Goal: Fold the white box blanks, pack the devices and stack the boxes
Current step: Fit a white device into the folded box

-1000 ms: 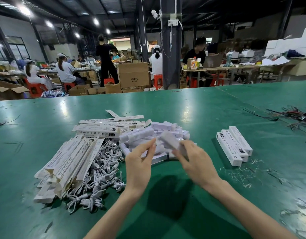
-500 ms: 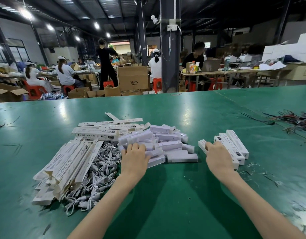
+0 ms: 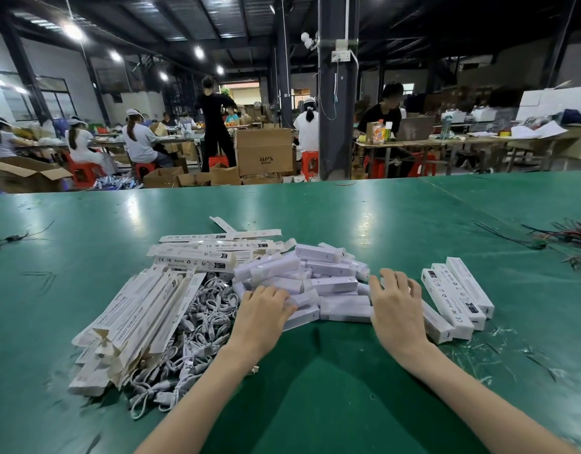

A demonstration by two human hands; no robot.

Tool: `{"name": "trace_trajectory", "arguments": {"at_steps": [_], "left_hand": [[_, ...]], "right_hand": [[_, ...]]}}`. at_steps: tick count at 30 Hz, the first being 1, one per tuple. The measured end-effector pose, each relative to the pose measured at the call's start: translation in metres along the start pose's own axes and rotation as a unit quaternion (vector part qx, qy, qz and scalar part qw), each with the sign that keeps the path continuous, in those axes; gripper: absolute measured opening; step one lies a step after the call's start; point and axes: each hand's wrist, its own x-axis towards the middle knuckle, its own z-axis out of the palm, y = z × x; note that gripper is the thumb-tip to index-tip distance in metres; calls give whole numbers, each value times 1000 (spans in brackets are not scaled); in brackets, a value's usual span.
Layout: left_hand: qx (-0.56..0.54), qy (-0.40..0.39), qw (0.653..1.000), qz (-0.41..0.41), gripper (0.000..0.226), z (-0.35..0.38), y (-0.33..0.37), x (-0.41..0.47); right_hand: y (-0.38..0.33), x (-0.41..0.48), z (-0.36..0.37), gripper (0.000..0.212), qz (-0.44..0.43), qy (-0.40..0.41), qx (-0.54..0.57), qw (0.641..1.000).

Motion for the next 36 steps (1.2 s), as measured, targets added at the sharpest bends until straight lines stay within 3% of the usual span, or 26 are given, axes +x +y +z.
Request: {"name": "trace_trajectory", "arguments": {"at_steps": [3,5,8,12,16,22,27,30,33,34,36], "left_hand": [[-72,91,992,-43,30,-14,-12,14],[-51,141,984,-95,22,-25,-37,35],[50,92,980,-167,32,-40,-82,63],[233,-12,966,-111,52,-38,-115,82],[295,-52,952,-68,45,-28,-125,93],[278,6,960,-23,36,-30,-130,94],[135,146,980,32,13,-68,-128,94],[-17,304,950,69,3,-102,-92,86],[-235,452,861,10,17,-127,-41,69],[-333,466,819,-26,17,-131,-24,59],[-527,411,736,-107,16,-130,5,36]], "right_hand": [[2,-6,3,55,-40,42,43,997],[1,-8,6,56,-58,52,62,995],[-3,-10,10,53,-58,50,80,994],[-11,-10,14,49,-72,42,97,992],[-5,-9,15,50,-55,46,132,989],[-6,-8,17,48,-66,60,143,986],[-7,-9,14,47,-63,59,156,984],[-9,-9,11,57,-68,77,162,981],[-11,-11,6,50,-92,112,167,975],[-12,-12,3,42,-99,120,177,972],[-13,-14,-4,33,-89,112,254,957]]}}
